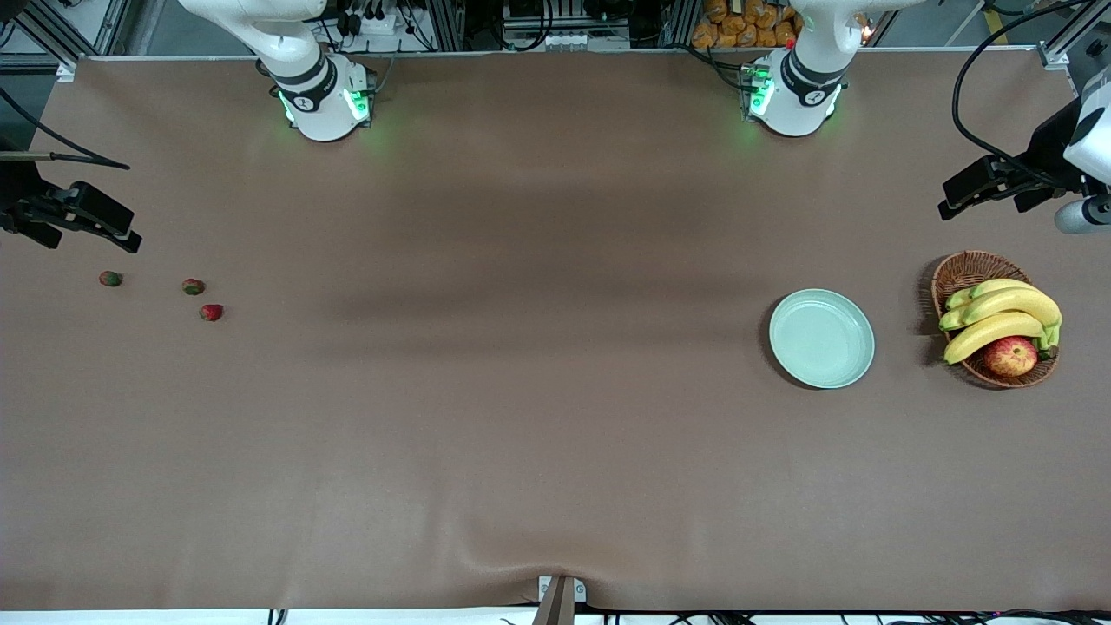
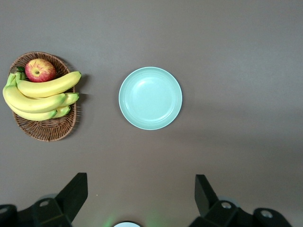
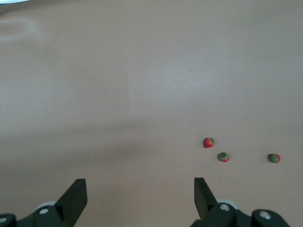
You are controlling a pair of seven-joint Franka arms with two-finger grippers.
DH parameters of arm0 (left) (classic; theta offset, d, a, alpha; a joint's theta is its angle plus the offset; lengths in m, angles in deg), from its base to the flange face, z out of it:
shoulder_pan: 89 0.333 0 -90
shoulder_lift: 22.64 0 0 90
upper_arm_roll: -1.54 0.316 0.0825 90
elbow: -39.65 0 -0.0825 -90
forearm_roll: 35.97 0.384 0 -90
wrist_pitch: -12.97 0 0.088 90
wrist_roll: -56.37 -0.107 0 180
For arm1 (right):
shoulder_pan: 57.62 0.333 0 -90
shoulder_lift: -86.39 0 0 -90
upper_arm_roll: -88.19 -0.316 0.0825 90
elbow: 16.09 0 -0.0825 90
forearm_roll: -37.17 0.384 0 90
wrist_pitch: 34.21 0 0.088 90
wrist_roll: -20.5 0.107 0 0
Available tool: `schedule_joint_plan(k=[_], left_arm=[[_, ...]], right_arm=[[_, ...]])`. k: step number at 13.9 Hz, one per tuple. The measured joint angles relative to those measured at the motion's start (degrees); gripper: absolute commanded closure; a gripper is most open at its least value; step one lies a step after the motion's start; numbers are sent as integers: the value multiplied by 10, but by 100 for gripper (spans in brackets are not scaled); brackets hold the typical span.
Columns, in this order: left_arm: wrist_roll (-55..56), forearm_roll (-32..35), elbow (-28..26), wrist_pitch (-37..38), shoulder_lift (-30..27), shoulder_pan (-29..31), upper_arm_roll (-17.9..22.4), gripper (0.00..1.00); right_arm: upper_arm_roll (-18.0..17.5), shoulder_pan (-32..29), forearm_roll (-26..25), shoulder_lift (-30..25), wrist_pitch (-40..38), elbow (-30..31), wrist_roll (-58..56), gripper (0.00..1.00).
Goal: Collect all strawberries into plate
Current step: 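Reach the right gripper to a strawberry while the left gripper moves over the plate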
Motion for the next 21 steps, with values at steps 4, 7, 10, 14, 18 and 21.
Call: schedule_joint_plan(k=[4,7,10,14,18,21], left_arm=[[0,0,3,1,0,1,1,0],[-1,6,8,2,4,1,2,0],[-2,6,8,4,22,1,1,0],[-48,7,0,-8,57,3,3,0],[-111,10,-35,-38,67,25,5,0],[-164,23,-81,-82,68,25,4,0]], right_arm=[[1,0,0,0,-7,0,1,0],[3,-1,-1,1,-11,3,2,0],[8,-20,-1,10,-10,28,3,0],[10,-53,-2,43,20,65,3,0],[12,-93,-3,53,102,154,-27,0],[12,-119,-3,54,156,220,-67,0]])
